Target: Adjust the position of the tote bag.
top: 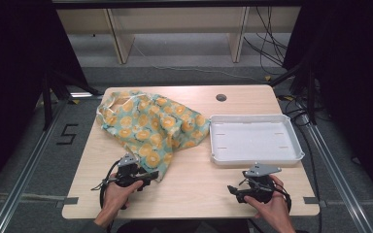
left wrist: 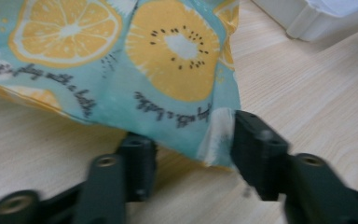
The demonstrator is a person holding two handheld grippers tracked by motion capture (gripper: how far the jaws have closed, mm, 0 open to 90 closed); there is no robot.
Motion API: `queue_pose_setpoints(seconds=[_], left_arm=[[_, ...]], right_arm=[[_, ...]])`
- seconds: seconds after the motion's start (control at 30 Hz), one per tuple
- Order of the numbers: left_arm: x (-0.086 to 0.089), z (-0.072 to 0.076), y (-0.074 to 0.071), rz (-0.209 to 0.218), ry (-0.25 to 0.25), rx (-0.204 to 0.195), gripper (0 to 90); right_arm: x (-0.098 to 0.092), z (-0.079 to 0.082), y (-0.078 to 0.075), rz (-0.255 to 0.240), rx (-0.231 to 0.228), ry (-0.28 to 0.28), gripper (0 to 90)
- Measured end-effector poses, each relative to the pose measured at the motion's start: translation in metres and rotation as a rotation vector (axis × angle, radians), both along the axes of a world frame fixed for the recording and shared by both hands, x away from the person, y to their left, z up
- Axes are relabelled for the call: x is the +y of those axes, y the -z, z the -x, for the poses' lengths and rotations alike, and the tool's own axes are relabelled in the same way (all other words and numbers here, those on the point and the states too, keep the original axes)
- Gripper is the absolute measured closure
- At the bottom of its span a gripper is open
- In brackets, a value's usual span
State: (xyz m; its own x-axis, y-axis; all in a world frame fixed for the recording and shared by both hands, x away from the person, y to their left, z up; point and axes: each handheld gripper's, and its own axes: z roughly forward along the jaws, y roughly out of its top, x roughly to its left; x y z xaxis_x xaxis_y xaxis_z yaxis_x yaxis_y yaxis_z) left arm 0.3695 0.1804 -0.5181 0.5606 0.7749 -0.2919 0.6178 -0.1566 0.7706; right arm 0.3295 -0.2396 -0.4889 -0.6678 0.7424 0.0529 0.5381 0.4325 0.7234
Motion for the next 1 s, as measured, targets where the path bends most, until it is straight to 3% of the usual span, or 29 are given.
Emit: queue_pose_setpoints(seconds=[0.03, 0.07, 0.17, 0.2, 0.27, 0.43, 0.47, 0.53, 0.57, 0.77, 0.8, 0.87, 0.97, 1.0], left_arm=[[0.000, -0.001, 0.000, -0.013, 0.020, -0.013, 59.2], [-0.001, -0.001, 0.001, -0.015, 0.025, -0.017, 59.2], [-0.003, -0.003, 0.000, -0.031, 0.060, -0.049, 83.4], [-0.004, -0.004, 0.000, -0.027, 0.065, -0.048, 83.4], [-0.005, -0.006, -0.001, -0.041, 0.090, -0.056, 87.9], [-0.008, -0.006, -0.001, -0.017, 0.091, -0.040, 89.3], [-0.007, -0.006, -0.002, -0.022, 0.098, -0.036, 89.4], [-0.007, -0.006, -0.002, -0.015, 0.101, -0.032, 89.5], [-0.007, -0.006, -0.002, -0.011, 0.104, -0.031, 89.5], [-0.016, -0.002, -0.005, -0.080, 0.139, -0.056, 89.6], [-0.019, -0.002, -0.005, -0.085, 0.154, -0.066, 89.6], [-0.026, 0.001, -0.007, -0.089, 0.179, -0.061, 89.7], [-0.039, 0.002, -0.008, -0.117, 0.227, -0.077, 89.7], [-0.044, 0.002, -0.008, -0.101, 0.227, -0.075, 89.7]], right_arm=[[0.000, 0.001, 0.000, -0.005, 0.005, 0.009, 21.8], [0.000, 0.001, 0.000, -0.005, 0.005, 0.009, 21.8], [0.000, -0.001, 0.001, -0.001, -0.022, 0.002, 22.2], [0.002, 0.002, 0.001, -0.021, 0.011, 0.022, 22.4], [0.000, 0.000, 0.000, -0.009, -0.007, 0.005, 22.6], [0.000, 0.000, 0.000, -0.008, -0.003, 0.006, 22.9], [-0.001, -0.002, 0.001, -0.002, -0.025, -0.002, 22.9], [-0.001, -0.003, 0.001, 0.001, -0.007, -0.021, 22.9], [0.000, -0.002, 0.002, 0.001, -0.030, -0.014, 23.0], [0.000, -0.002, 0.001, 0.007, -0.019, -0.017, 23.1], [0.000, -0.002, 0.001, -0.001, -0.025, -0.011, 23.1], [0.001, 0.000, 0.001, -0.004, 0.008, 0.003, 23.1], [0.000, -0.002, 0.001, 0.003, -0.024, -0.011, 23.2], [0.001, -0.001, 0.001, -0.007, -0.009, 0.000, 23.2]])
